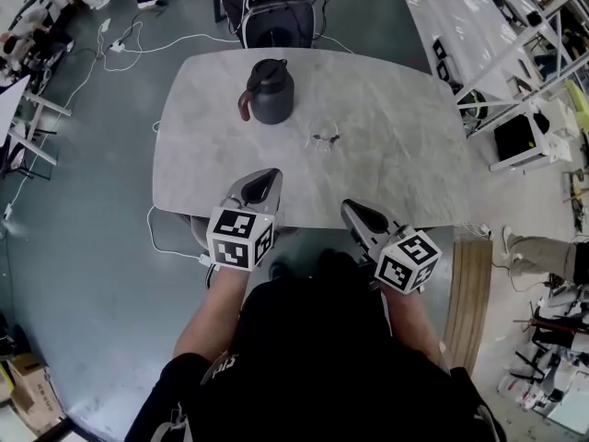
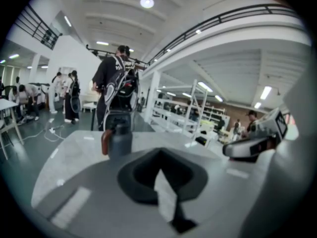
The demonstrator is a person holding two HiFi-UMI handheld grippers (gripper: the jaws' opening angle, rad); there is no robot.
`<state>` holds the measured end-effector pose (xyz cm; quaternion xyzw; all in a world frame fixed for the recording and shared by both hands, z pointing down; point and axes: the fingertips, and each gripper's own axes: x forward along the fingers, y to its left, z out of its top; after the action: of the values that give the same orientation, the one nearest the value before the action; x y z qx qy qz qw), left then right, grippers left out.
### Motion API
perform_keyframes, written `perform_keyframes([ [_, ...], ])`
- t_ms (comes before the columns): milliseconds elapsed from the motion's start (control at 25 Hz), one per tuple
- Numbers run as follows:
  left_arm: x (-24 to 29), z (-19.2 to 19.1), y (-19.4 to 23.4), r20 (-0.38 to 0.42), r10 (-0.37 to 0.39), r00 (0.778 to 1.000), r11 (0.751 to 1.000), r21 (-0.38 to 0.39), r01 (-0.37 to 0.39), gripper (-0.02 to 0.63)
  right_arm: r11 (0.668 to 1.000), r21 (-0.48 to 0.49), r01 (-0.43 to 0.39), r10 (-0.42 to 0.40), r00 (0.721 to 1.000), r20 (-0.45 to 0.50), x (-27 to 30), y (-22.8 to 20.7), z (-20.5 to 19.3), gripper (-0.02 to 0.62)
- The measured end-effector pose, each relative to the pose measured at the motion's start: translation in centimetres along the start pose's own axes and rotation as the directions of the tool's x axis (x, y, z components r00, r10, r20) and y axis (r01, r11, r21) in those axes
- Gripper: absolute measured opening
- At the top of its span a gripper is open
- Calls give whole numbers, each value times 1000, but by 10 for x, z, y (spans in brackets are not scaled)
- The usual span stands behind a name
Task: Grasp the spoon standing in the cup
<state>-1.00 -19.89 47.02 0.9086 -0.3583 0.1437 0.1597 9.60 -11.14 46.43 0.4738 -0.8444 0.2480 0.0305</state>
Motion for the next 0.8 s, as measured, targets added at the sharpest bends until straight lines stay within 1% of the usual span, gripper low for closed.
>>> perform_keyframes([
  [160, 22, -3, 4, -9, 4, 1000, 1000, -5, -4, 9, 1000, 13, -2, 2, 1000, -9, 6, -23, -4, -6],
  [240, 36, 3, 9, -3, 20, 1000, 1000, -19, -20, 9, 1000, 4, 0, 0, 1000, 1, 8, -41, 6, -6],
  [320, 49, 11, 6, -3, 19, 1000, 999, -27, -19, 9, 1000, -10, -2, 2, 1000, 13, 7, -57, 22, -6],
  [440, 67, 19, -1, -27, 12, 1000, 1000, -2, -12, 9, 1000, -19, -8, 9, 1000, 24, 9, -77, 40, -6],
  [520, 80, 23, -3, -35, 13, 999, 1000, -2, -13, 9, 1000, -7, -14, 14, 1000, 22, 13, -91, 43, -6],
  [680, 111, 24, -23, -69, 10, 998, 1000, 15, -9, 9, 999, 17, -41, 41, 999, -3, 14, -122, 43, -6],
  [800, 134, 25, -36, -92, 24, 996, 1000, 13, -23, 9, 996, 13, -84, 84, 996, -25, 15, -143, 50, -6],
])
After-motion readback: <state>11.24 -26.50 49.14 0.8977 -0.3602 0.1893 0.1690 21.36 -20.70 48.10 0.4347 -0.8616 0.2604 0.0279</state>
